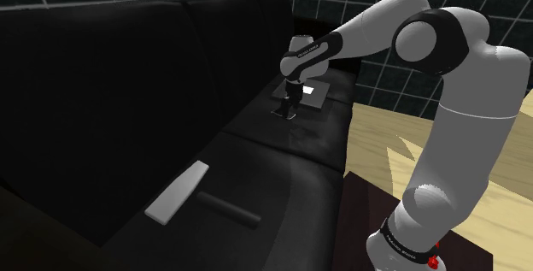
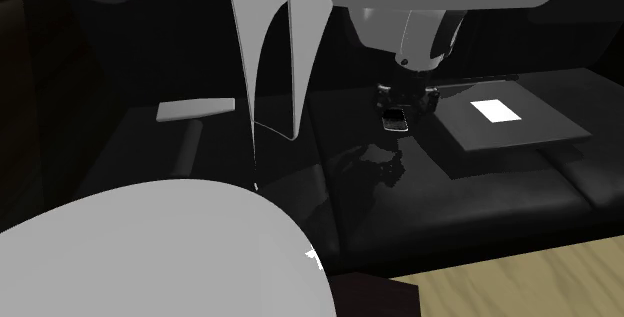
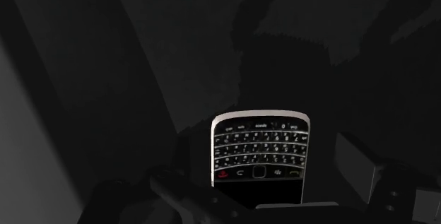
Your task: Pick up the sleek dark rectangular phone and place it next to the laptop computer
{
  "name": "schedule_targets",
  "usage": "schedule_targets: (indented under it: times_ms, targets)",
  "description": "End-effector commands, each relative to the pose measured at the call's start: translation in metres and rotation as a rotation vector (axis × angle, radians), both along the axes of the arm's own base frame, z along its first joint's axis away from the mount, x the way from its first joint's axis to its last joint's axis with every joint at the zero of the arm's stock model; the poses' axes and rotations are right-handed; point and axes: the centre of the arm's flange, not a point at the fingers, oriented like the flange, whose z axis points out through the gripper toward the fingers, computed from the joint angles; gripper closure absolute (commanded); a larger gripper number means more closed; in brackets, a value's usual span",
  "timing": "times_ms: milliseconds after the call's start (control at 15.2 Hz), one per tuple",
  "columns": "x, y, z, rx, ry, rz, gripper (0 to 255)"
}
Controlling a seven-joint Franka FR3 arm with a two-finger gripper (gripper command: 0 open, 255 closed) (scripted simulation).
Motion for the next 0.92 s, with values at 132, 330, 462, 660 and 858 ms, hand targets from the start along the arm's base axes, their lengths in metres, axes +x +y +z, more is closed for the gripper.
schedule_targets:
  times_ms: [132, 330, 462, 660, 858]
  targets:
    - [0.0, 0.0, 0.013, 0.0, 0.0, 0.0, 0]
    - [0.0, 0.0, 0.05, 0.0, 0.0, 0.0, 0]
    - [0.0, 0.0, 0.05, 0.0, 0.0, 0.0, 0]
    - [0.0, 0.0, 0.05, 0.0, 0.0, 0.0, 0]
    - [0.0, 0.0, 0.05, 0.0, 0.0, 0.0, 0]
